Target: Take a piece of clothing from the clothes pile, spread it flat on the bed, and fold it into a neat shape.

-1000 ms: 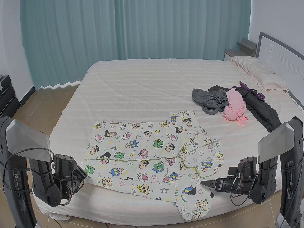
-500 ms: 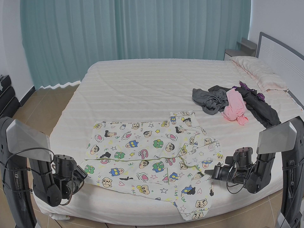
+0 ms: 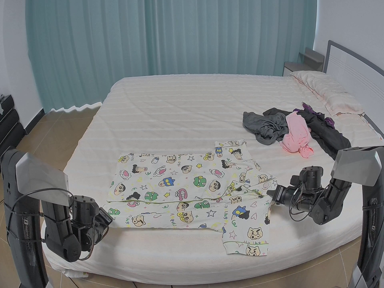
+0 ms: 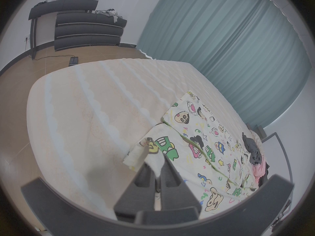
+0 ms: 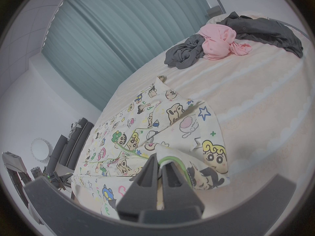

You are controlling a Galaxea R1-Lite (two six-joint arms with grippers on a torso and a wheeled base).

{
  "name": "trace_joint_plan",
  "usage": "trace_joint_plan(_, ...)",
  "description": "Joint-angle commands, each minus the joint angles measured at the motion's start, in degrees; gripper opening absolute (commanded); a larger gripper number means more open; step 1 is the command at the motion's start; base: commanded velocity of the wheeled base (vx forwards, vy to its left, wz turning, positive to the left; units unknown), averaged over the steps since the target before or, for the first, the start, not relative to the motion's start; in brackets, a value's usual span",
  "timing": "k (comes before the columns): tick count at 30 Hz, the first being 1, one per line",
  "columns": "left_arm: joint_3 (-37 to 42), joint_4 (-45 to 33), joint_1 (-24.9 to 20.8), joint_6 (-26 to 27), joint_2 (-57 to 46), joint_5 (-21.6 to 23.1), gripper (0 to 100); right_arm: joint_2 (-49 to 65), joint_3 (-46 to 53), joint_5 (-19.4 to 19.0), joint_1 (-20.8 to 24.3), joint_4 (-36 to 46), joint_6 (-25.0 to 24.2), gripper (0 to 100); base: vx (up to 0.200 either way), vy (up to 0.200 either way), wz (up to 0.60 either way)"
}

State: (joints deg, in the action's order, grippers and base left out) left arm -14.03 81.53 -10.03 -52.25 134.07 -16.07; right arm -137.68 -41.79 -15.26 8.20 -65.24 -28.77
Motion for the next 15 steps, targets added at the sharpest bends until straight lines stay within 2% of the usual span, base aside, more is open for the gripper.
trace_joint_plan(1,0.0,1.5,-0.3,1.3,3.6,0.0,0,0.2,-1.4,-0.7,0.4,2.5,0.2,100,0.000,0.000,0.00)
trace_joint_plan(4,0.0,2.2,-0.3,1.4,4.2,0.1,0,1.0,-0.1,-2.3,0.1,3.9,0.4,100,0.000,0.000,0.00)
trace_joint_plan(8,-0.6,2.2,-0.3,1.4,5.2,0.1,0,3.7,2.4,-2.7,-2.3,9.8,5.7,100,0.000,0.000,0.00)
trace_joint_plan(15,-0.6,2.3,-0.3,1.4,5.3,1.2,0,9.3,12.5,-2.9,-5.0,8.7,6.9,100,0.000,0.000,0.00)
